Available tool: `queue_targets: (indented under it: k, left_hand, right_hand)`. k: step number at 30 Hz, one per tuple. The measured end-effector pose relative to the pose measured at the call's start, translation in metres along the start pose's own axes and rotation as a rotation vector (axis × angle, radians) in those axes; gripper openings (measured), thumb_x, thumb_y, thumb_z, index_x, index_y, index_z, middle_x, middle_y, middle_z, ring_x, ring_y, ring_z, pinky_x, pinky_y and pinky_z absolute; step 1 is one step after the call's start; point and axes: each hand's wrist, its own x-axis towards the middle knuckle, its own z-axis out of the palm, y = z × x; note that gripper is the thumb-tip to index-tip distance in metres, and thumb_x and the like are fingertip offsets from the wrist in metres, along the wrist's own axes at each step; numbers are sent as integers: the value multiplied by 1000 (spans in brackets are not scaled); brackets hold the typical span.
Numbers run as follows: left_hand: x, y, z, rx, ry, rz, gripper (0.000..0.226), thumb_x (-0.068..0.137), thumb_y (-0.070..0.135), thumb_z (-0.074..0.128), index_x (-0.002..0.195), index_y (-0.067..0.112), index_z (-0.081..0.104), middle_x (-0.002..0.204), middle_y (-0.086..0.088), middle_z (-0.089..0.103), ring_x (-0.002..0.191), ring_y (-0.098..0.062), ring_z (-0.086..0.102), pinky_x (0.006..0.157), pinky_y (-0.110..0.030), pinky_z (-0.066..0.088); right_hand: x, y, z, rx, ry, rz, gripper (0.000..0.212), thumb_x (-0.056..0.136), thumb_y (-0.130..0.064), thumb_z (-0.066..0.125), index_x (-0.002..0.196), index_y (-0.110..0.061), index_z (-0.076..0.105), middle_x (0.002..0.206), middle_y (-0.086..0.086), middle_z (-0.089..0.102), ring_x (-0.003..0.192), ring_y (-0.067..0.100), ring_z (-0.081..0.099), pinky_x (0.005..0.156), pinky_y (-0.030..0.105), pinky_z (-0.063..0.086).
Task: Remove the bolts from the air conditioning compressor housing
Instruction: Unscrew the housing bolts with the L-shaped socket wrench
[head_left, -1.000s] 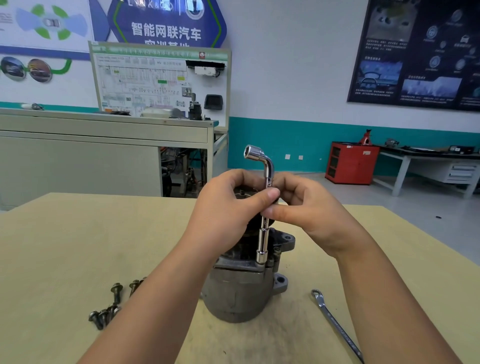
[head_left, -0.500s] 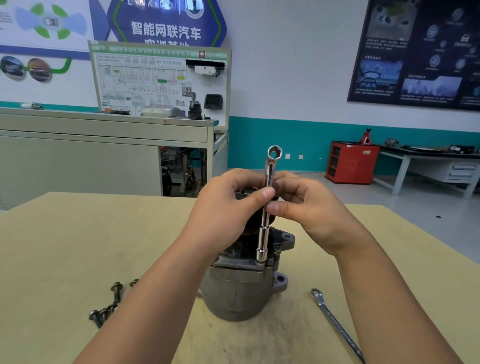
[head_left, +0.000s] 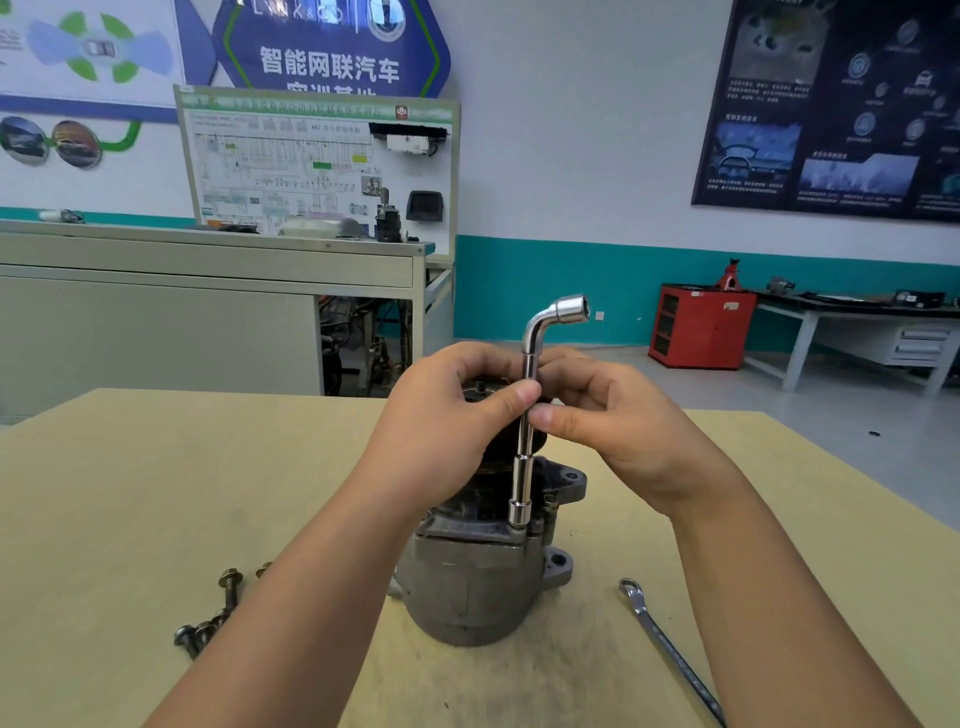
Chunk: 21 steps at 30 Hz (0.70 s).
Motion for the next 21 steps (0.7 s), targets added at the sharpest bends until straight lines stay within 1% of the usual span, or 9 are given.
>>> queue_targets:
  k: [2, 5, 7, 9, 11, 14, 16, 19, 21]
  left_hand:
    - [0, 1, 1, -10, 13, -20, 9, 83, 24, 71, 81, 31, 67, 79, 15, 68, 84, -6, 65, 85, -35, 53]
    - [0, 2, 1, -24, 23, -41, 6, 81, 25, 73, 83, 28, 67, 77, 11, 69, 83, -13, 67, 85, -45, 54]
    - [0, 2, 1, -25, 25, -35, 6, 80, 25, 73, 82, 27, 67, 73, 13, 68, 79, -11, 67, 84, -43, 55]
    - [0, 1, 0, -26, 27, -28, 7, 80, 26, 73, 80, 28, 67, 71, 16, 68, 77, -8, 66, 83, -40, 55]
    - [1, 0, 0, -28, 30, -26, 7, 79, 27, 74, 79, 28, 67, 72, 16, 68, 77, -7, 66, 82, -38, 55]
    - [1, -1, 0, -50, 30, -29, 8, 77, 28, 74, 79, 28, 67, 73, 14, 69, 78, -10, 67, 80, -38, 56]
    - [1, -2, 0, -64, 25, -30, 9, 76, 28, 75, 77, 30, 66, 73, 14, 70, 77, -10, 68, 77, -36, 56]
    - [2, -3, 0, -91, 13, -34, 13, 74, 28, 76, 70, 34, 66, 73, 13, 70, 79, -13, 68, 79, -38, 55]
    - [2, -3, 0, -91, 14, -32, 11, 74, 29, 76, 71, 33, 66, 74, 14, 69, 78, -11, 68, 76, -33, 54]
  right_hand:
    - [0, 1, -1, -4, 4, 11, 25, 74, -13, 68, 99, -17, 66, 107, 8, 66, 100, 12, 63, 80, 22, 50]
    - [1, 4, 0, 30, 10, 12, 26, 69, -14, 68, 95, -17, 64, 97, 3, 68, 93, 10, 64, 77, 22, 49]
    - [2, 4, 0, 39, 17, 8, 24, 68, -13, 69, 91, -18, 64, 91, -2, 68, 90, 7, 64, 75, 21, 48]
    - [3, 5, 0, 28, 30, 5, 22, 69, -12, 70, 88, -18, 63, 90, -2, 67, 89, 7, 64, 75, 21, 49]
    - [3, 4, 1, 13, 31, -1, 19, 73, -5, 72, 86, -17, 64, 90, -3, 66, 87, 5, 64, 74, 20, 49]
    - [3, 2, 2, -16, 37, -1, 20, 79, 4, 68, 83, -15, 64, 91, -4, 65, 85, 2, 63, 72, 17, 48]
    - [3, 1, 2, -34, 44, 5, 19, 80, 4, 67, 83, -14, 64, 95, -1, 63, 87, 4, 62, 74, 19, 48]
    - [3, 0, 2, -54, 44, 7, 16, 81, 2, 66, 85, -14, 66, 100, 2, 61, 92, 8, 61, 78, 22, 47]
    - [2, -1, 2, -65, 40, 8, 16, 83, 1, 65, 87, -14, 67, 102, 3, 60, 95, 10, 60, 78, 21, 47]
